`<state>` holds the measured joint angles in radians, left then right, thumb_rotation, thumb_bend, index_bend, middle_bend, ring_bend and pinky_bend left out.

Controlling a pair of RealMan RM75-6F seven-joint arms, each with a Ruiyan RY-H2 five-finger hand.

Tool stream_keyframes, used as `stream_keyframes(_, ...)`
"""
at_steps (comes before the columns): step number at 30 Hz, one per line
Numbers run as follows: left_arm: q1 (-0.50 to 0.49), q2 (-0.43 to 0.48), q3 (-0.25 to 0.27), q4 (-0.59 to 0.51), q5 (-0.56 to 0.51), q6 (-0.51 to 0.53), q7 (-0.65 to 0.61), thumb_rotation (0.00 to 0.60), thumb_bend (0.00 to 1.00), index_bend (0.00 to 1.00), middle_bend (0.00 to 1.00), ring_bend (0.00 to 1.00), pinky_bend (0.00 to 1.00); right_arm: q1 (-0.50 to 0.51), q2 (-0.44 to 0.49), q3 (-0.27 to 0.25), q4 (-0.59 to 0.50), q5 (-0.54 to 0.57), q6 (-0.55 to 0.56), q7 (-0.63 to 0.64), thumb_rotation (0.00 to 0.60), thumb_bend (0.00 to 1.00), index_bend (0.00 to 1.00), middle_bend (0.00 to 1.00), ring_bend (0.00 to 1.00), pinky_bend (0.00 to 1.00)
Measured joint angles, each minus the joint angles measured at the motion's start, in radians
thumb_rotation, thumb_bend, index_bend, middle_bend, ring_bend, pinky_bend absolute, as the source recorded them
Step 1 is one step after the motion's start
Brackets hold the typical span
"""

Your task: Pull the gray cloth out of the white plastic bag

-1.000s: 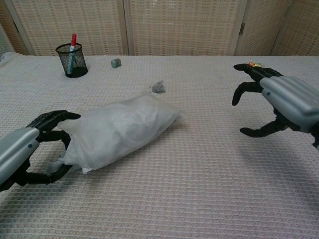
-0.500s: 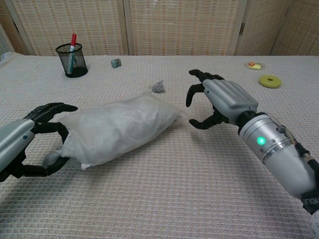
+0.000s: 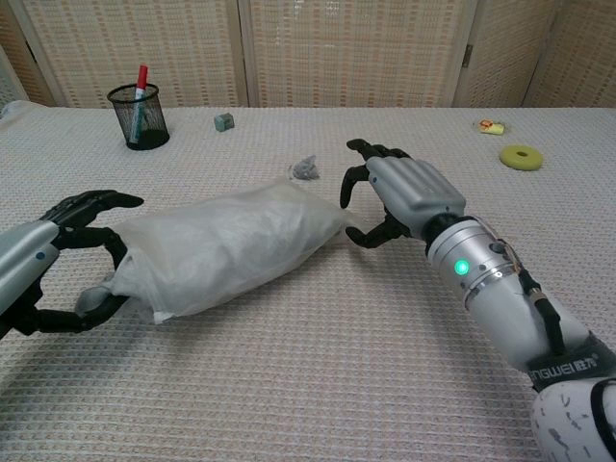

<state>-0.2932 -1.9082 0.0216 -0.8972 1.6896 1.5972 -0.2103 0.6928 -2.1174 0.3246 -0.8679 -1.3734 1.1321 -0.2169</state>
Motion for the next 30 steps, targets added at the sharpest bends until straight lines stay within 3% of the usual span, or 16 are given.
stream_keyframes(16,-0.003,0.009,-0.005,-0.007,-0.002,0.006,-0.003,0.600,0.62,0.78,0.17,0.00,0.03,0.030,-0.025,-0.004,0.030,0.057,-0.036,-0.032,0.600,0.29,0.36,0.00,0.00,0.00)
stream_keyframes(25,-0.004,0.015,-0.006,-0.013,-0.004,0.005,-0.003,0.600,0.62,0.78,0.17,0.00,0.03,0.048,-0.047,0.006,0.066,0.077,-0.035,-0.038,0.600,0.35,0.47,0.00,0.00,0.00)
stream_keyframes(30,-0.004,0.017,-0.006,-0.014,-0.003,0.006,-0.003,0.600,0.63,0.78,0.17,0.00,0.03,0.061,-0.061,0.018,0.084,0.097,-0.040,-0.053,0.600,0.46,0.52,0.00,0.00,0.00)
